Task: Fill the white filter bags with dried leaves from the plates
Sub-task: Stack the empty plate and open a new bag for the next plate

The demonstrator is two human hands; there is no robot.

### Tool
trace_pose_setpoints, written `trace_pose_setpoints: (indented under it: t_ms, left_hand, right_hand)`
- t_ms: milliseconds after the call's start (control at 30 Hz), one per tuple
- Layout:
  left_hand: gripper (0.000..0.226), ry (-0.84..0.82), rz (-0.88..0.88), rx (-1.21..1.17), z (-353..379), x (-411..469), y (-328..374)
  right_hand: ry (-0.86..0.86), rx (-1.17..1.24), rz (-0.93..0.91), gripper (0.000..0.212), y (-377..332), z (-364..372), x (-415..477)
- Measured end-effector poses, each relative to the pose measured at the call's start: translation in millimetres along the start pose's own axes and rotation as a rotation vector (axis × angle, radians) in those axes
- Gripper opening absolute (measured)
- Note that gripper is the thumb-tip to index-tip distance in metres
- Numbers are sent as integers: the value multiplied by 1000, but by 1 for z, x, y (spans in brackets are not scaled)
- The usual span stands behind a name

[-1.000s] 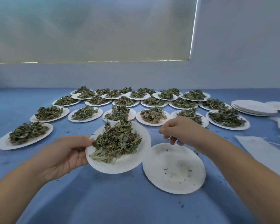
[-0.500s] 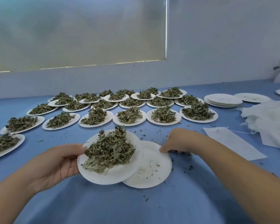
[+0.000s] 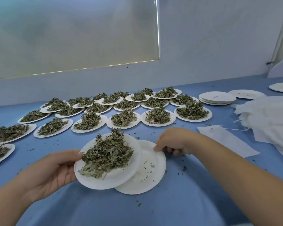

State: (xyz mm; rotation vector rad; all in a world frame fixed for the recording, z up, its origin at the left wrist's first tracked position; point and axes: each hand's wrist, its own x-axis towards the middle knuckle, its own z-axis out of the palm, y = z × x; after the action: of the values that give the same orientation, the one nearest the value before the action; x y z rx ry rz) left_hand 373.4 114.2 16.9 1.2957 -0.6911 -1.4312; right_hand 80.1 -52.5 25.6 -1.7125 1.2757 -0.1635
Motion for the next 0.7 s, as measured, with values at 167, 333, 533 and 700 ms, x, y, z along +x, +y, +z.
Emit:
trace_pose_setpoints:
  t_ms: [167, 333, 533, 700]
  left_hand:
    - [30, -14, 0, -10, 12, 5, -2]
    - [30, -42, -33, -5, 27, 17, -6]
    - [32, -136, -80, 38, 56, 39, -13]
    - [29, -217, -100, 102, 84, 61, -13]
  right_hand:
    - [28, 272, 28, 14, 19, -28, 2]
    - [111, 370, 17, 9, 44, -65, -3]
    - [324, 588, 7, 14, 68, -109, -7]
    - [472, 809, -48, 15, 78, -133, 1]
